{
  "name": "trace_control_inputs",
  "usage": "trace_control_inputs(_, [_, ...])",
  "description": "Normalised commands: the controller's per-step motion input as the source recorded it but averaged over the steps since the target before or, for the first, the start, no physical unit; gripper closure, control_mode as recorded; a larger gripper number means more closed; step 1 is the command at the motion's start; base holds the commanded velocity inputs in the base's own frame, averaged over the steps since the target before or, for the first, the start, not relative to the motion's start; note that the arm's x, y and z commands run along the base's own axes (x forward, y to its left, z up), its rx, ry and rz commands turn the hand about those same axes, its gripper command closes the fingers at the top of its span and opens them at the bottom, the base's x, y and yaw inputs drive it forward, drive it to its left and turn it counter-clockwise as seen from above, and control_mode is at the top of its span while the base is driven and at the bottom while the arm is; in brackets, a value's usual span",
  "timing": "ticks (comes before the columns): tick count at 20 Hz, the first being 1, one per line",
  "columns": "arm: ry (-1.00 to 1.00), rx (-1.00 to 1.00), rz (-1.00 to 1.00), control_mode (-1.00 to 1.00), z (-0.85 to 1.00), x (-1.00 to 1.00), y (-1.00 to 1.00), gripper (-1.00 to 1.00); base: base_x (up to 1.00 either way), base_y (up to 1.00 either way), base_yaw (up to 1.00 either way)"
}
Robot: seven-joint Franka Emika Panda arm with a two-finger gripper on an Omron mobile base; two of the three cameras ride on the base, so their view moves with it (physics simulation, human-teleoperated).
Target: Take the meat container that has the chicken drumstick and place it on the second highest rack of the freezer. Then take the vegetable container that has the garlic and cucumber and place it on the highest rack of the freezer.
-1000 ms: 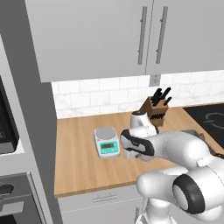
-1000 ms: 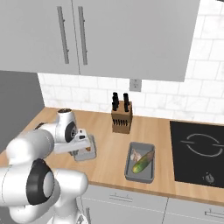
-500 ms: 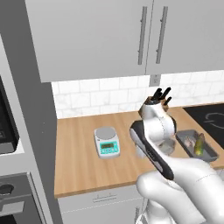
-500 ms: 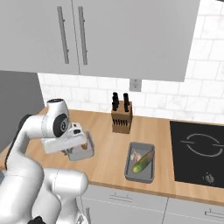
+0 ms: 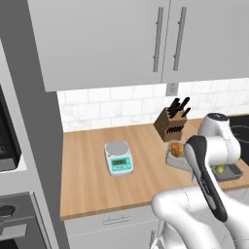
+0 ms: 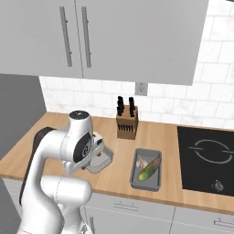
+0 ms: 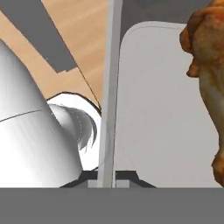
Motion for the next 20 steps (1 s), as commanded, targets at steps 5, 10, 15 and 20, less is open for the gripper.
trace_control_inputs(5, [0.18, 0.07, 0.52, -1.0, 0.77, 0.14, 0.18, 1.0, 0.0, 0.0, 0.0])
trace_control_inputs(10, [0.2, 0.0, 0.39, -1.0, 0.65, 0.14, 0.64, 1.0, 0.0, 0.0, 0.0])
trace_control_inputs(15, [-0.23, -0.14, 0.11, -1.0, 0.26, -0.03, 0.4, 1.0, 0.0, 0.0, 0.0])
trace_control_inputs(20, [-0.3, -0.09, 0.1, -1.0, 0.06, -0.26, -0.03, 1.0, 0.0, 0.0, 0.0])
